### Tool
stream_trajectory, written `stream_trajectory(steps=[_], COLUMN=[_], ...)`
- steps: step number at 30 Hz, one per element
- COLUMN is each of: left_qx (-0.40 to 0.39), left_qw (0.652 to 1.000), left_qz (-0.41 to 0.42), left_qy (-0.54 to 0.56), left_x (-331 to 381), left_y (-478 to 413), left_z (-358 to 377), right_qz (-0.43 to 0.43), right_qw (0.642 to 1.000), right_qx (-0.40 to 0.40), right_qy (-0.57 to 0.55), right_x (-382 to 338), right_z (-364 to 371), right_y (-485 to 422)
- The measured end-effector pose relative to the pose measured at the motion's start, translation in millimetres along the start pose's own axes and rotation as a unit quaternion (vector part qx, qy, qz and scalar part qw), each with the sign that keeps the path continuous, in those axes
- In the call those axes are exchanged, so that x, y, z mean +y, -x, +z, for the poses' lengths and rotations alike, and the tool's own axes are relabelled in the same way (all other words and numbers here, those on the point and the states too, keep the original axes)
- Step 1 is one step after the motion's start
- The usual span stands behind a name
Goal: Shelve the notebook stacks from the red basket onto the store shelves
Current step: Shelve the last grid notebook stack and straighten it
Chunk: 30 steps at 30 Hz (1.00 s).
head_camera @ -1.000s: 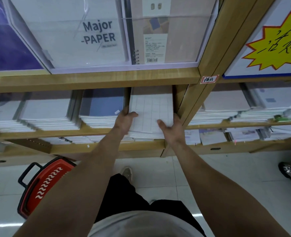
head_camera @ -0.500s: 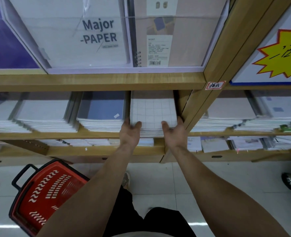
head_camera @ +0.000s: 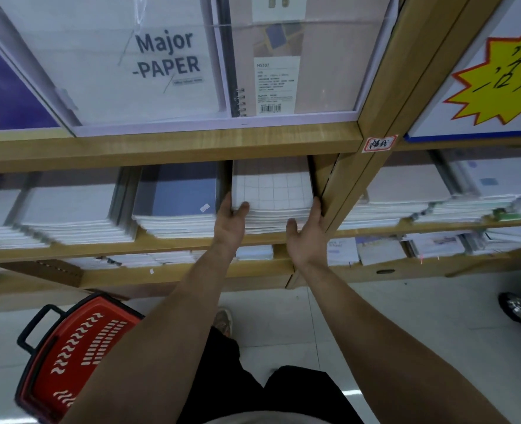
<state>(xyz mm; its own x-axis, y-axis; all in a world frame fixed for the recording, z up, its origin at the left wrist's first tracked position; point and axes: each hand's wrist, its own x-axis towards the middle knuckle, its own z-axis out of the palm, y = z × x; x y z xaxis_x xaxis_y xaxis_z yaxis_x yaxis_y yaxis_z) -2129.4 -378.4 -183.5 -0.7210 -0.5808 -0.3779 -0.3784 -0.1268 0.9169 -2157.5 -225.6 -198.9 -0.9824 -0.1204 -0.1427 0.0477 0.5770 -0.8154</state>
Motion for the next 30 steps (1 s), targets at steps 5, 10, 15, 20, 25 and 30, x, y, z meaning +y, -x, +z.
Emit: stream_trajectory(steps=[5, 10, 15, 20, 25, 30], left_qx=[0.003, -0.016, -0.117, -0.06, -0.066, -0.06], left_qw=[0.999, 0.999, 0.992, 0.998, 0.991, 0.977], left_qz=[-0.006, -0.019, 0.014, -0.024, 0.006, 0.037], left_qy=[0.042, 0.035, 0.041, -0.007, -0.114, -0.201], left_x=[1.8, 0.5, -1.4, -23.6, -42.0, -56.8], left_y=[0.6, -5.5, 0.3, 22.2, 25.5, 19.9], left_z=[13.7, 17.5, -13.9, -33.1, -45.0, -39.6], right_qz=[-0.009, 0.021, 0.006, -0.021, -0.172, -0.216], right_qw=[0.999, 0.999, 0.999, 0.999, 0.955, 0.905], right_qx=[-0.021, -0.017, -0.015, -0.028, 0.004, -0.128], right_qy=[0.029, 0.04, 0.047, 0.041, 0.243, 0.343], right_x=[7.0, -10.1, -13.2, -26.4, -41.1, -45.2], right_z=[-4.8, -6.0, -19.6, -25.2, -21.0, 1.6], right_y=[10.1, 3.1, 16.5, 14.0, -15.0, -44.9])
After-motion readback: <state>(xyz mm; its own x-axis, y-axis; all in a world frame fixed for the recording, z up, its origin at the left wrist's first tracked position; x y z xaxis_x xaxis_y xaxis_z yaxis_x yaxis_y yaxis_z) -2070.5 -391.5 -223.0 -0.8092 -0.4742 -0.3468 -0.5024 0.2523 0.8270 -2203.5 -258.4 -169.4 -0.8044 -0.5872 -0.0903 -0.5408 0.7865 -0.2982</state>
